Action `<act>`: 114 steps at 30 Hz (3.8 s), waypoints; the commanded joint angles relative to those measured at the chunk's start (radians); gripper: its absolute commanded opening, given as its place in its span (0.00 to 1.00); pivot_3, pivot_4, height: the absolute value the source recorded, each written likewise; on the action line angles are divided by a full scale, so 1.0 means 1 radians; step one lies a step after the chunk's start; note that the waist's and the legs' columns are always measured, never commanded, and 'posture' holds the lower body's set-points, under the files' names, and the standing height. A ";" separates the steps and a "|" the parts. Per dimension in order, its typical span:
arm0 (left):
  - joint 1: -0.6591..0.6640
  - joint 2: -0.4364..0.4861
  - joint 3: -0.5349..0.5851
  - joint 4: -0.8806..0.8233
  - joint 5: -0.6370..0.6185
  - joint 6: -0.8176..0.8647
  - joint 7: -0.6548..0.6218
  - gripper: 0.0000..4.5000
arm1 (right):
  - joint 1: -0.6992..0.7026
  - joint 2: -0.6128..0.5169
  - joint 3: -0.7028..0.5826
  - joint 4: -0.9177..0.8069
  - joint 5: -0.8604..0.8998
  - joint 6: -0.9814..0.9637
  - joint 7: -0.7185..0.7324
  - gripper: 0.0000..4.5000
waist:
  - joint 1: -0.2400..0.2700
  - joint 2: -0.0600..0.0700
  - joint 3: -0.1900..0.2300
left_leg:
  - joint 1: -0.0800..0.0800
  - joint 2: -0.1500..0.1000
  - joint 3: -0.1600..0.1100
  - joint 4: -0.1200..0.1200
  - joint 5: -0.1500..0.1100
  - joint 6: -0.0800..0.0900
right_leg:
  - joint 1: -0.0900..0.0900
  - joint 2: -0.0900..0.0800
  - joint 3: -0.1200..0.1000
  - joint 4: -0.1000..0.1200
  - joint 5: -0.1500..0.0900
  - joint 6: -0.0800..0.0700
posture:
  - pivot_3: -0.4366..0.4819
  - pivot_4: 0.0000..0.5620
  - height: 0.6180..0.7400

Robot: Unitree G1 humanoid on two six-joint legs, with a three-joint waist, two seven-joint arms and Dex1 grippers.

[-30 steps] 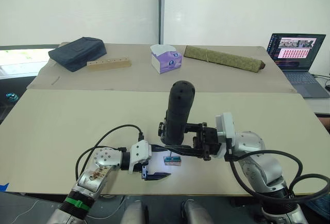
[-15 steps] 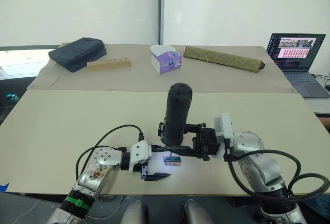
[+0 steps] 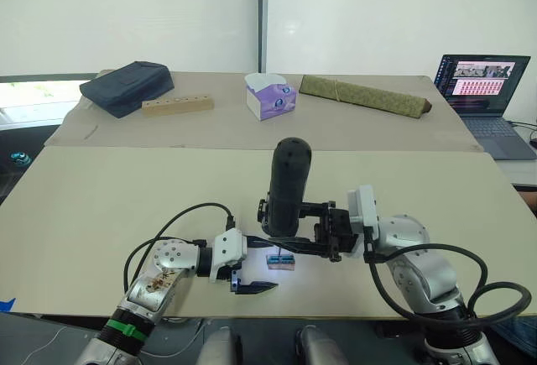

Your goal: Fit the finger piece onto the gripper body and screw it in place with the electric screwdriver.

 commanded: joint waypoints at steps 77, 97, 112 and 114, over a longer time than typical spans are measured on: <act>0.025 -0.012 -0.037 0.029 0.026 0.043 0.021 0.98 | -0.013 -0.008 -0.017 -0.011 0.009 -0.022 0.015 0.43 | 0.004 0.000 0.000 | 0.000 0.000 0.000 0.000 0.000 0.000 | 0.000 0.000 0.000 0.000 0.000 0.000 | 0.48 0.27 1.00; 0.024 -0.013 -0.039 0.030 0.025 0.045 0.022 0.98 | -0.017 -0.012 -0.031 0.010 0.007 -0.028 0.024 0.43 | 0.004 0.001 -0.002 | 0.001 0.000 0.000 0.000 0.000 0.000 | 0.001 0.000 0.000 0.000 0.000 0.000 | 0.48 0.27 1.00; 0.021 -0.014 -0.032 0.034 0.020 0.039 0.022 0.98 | -0.007 -0.001 -0.004 0.002 -0.003 -0.027 0.028 0.43 | 0.004 0.002 -0.003 | 0.001 0.000 0.000 0.000 0.000 0.000 | 0.001 0.000 0.000 0.000 0.000 0.000 | 0.48 0.27 1.00; 0.020 -0.017 -0.025 0.032 0.010 0.041 0.022 0.98 | -0.011 0.002 -0.005 -0.002 0.001 -0.024 0.026 0.43 | 0.004 0.002 -0.003 | 0.001 0.000 0.000 0.000 0.000 0.000 | 0.001 0.000 0.000 0.000 0.000 0.000 | 0.48 0.27 1.00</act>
